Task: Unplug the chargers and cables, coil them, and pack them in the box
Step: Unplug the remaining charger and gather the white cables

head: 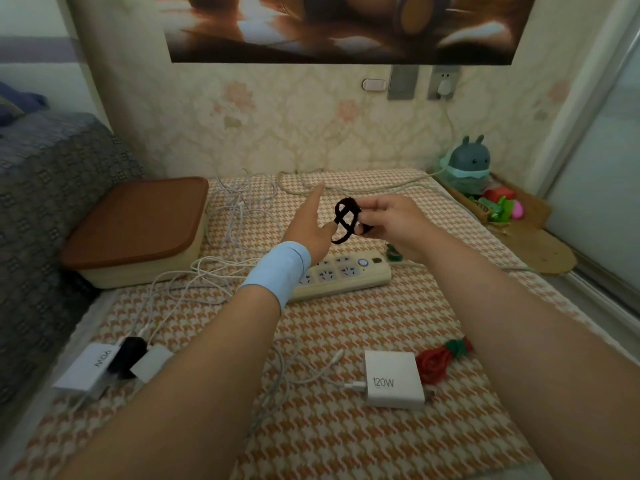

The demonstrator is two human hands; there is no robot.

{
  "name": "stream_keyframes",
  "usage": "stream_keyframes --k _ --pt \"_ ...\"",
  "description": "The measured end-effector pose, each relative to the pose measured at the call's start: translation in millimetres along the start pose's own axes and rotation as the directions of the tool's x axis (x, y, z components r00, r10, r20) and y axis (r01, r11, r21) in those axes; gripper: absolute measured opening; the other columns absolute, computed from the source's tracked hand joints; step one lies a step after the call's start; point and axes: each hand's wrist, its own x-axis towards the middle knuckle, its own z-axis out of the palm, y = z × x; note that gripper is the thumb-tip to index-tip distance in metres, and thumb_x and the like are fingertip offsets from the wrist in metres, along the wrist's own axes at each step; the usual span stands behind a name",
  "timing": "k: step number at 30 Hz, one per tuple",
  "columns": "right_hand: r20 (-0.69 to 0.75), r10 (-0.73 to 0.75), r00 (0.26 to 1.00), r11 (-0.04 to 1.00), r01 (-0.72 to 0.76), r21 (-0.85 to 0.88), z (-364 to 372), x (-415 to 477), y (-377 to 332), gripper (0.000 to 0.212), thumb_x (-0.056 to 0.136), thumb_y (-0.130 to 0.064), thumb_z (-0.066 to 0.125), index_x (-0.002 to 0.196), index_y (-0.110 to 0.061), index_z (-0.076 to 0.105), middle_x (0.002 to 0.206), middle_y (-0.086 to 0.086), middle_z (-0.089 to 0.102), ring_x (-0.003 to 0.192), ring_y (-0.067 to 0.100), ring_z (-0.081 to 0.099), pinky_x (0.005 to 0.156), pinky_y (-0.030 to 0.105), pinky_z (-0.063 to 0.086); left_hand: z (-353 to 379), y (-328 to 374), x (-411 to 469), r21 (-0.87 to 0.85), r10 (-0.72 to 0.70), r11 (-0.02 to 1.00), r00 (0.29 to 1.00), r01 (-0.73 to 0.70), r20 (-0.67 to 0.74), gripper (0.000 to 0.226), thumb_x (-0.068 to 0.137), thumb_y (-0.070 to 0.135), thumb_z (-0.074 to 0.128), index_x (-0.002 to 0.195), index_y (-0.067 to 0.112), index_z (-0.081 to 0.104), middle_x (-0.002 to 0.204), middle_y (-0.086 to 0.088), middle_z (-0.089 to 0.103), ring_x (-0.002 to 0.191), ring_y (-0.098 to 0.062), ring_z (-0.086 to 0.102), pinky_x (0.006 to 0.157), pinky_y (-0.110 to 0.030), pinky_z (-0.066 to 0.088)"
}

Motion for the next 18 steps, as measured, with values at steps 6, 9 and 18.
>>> stream_keyframes --k 6,9,18 --pt "0.278 0.104 0.955 0.972 -0.156 0.175 -8.1 -6.9 -2.5 0.034 0.097 0.007 0.044 0.113 -0.005 0.072 0.084 0.009 0.066 0.067 0.015 0.055 0.083 0.035 0.058 -3.2 9.6 -8.9 -0.238 -0.092 0.965 0.992 0.110 0.086 0.019 0.098 0.014 0.056 0.112 0.022 0.065 0.097 -0.003 0.075 0.089 -0.026 0.071 0.087 -0.043 0.057" --pt "0.215 0.118 0.970 0.982 -0.146 0.119 -10.1 -7.4 1.3 0.023 0.096 0.001 0.057 0.110 -0.005 0.074 0.079 0.008 0.066 0.062 0.012 0.053 0.074 0.030 0.058 0.8 11.1 -9.1 -0.285 -0.153 0.942 0.982 0.178 0.107 0.017 0.090 0.006 0.065 0.105 0.012 0.071 0.088 -0.009 0.073 0.078 -0.024 0.069 0.080 -0.038 0.060" --pt "-0.241 0.012 0.970 0.940 -0.093 -0.328 -19.9 -2.7 17.5 0.007 0.090 -0.014 0.074 0.085 -0.018 0.074 0.092 -0.001 0.071 0.082 0.015 0.063 0.069 0.028 0.050 -0.6 -6.6 -4.5 0.066 -0.330 0.944 0.934 0.324 0.134 0.017 0.090 0.003 0.066 0.106 0.004 0.070 0.094 -0.017 0.074 0.080 -0.030 0.071 0.075 -0.040 0.060"
